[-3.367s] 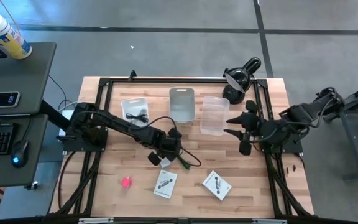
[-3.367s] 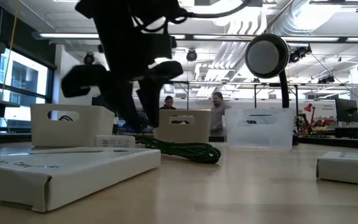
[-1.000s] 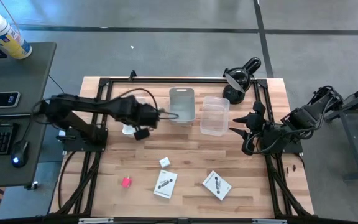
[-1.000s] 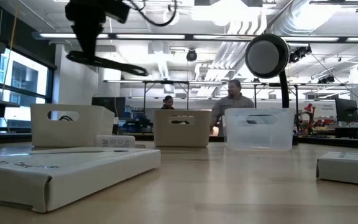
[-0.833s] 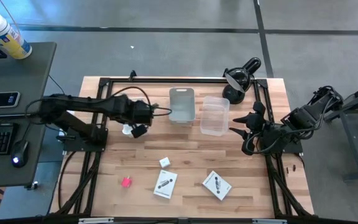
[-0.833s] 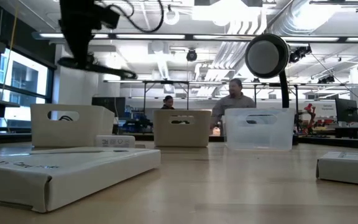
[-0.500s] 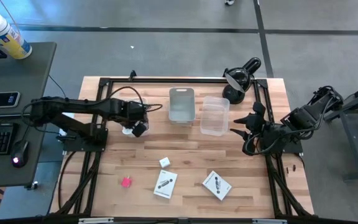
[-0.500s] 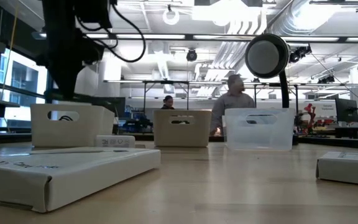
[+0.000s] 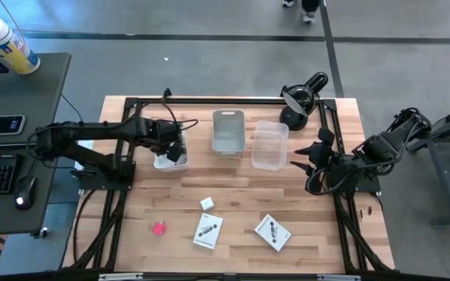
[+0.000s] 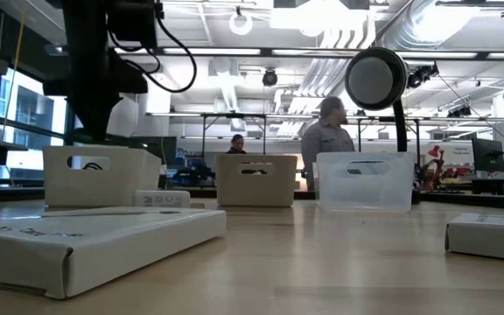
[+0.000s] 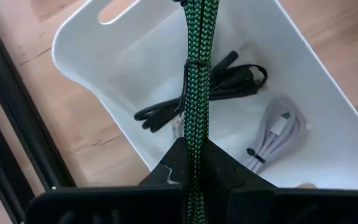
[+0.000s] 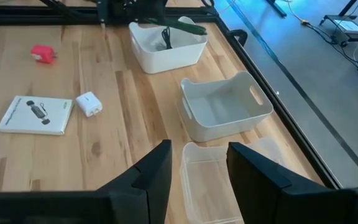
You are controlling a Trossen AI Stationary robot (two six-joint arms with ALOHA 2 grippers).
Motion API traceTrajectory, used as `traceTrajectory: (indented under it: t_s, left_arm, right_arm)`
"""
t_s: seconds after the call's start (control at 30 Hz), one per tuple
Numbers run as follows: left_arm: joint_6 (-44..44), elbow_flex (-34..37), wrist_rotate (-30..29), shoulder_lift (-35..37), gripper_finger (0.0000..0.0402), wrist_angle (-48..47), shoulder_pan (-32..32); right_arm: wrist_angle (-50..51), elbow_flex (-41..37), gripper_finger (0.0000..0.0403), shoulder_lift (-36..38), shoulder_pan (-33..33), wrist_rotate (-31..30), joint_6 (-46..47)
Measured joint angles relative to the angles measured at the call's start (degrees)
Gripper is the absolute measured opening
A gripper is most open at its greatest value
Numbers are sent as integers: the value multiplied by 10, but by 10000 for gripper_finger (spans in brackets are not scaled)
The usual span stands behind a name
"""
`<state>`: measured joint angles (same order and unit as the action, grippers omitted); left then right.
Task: Pick and place items into bin
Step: Put the green USB cable into the white bin, then put the pink charger adapter into the gray bin
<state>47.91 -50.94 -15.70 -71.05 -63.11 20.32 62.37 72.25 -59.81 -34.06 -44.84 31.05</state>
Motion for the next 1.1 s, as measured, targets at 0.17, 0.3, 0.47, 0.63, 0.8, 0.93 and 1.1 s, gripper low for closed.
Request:
traceTrajectory:
  t_s: [0.17, 0.3, 0.47, 0.63, 0.8, 0.93, 1.1]
  left_arm:
    - [0, 0, 17, 0, 26, 0, 7]
    - [-1, 0, 30, 0, 64, 1, 7]
    - [-23, 0, 50, 0, 126, 3, 7]
    - [-145, -15, 98, 13, 183, 21, -17]
    - [-277, -68, 101, 34, 215, 23, -92]
    - [-371, -112, 103, 39, 220, 41, -176]
    - [-419, -132, 99, 37, 209, 71, -291]
  right_arm:
    - [0, 0, 145, 0, 0, -2, 0]
    - [0, 0, 145, 0, 0, -2, 0]
    - [0, 0, 145, 0, 0, -2, 0]
    - [-1, 0, 145, 0, 0, 15, 6]
    - [-2, 0, 145, 0, 0, 52, 5]
    - [-9, 0, 145, 0, 0, 50, 4]
    - [-51, 0, 145, -7, 10, 70, -40]
